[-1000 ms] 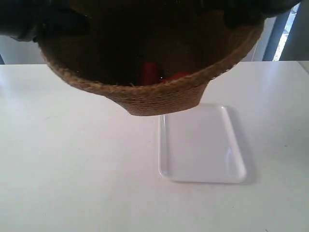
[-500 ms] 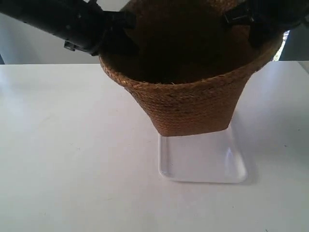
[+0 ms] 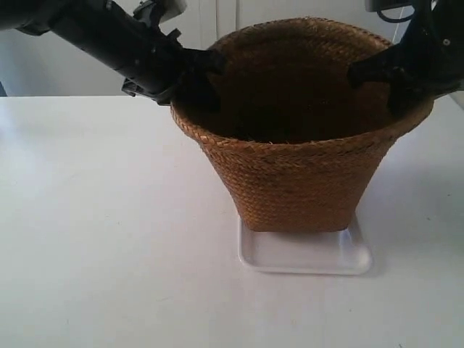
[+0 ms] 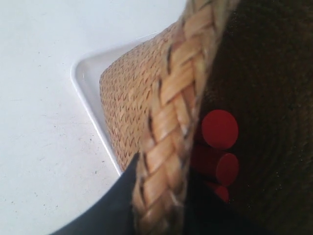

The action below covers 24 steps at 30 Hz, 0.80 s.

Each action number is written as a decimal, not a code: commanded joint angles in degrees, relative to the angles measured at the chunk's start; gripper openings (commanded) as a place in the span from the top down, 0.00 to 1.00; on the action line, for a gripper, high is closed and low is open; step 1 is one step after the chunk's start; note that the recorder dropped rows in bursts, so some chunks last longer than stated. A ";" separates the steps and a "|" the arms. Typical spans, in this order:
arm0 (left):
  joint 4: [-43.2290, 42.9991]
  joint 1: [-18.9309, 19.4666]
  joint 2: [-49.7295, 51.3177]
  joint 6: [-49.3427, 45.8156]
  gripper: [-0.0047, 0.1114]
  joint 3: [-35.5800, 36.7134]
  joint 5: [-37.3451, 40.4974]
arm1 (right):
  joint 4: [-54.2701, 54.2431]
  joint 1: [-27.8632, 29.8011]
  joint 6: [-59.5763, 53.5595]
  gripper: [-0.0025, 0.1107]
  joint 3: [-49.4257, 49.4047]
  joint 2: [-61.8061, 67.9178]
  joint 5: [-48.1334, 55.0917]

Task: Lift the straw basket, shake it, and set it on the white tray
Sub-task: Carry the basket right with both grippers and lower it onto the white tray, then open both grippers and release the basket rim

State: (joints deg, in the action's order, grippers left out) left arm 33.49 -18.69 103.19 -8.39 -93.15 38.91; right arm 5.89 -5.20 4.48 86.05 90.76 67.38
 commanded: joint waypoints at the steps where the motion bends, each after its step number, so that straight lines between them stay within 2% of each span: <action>1: -0.08 0.26 -0.50 -2.14 0.77 -0.93 -0.91 | 7.90 1.38 -1.24 0.98 -0.50 -0.25 0.30; 24: -0.57 -1.43 1.36 -5.57 0.76 -0.93 -2.04 | 9.14 1.86 1.71 0.98 -6.85 -0.25 -4.67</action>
State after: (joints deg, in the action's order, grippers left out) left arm 33.97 -20.42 105.20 -11.16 -93.28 35.95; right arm 8.83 -4.58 7.37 80.11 90.76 62.01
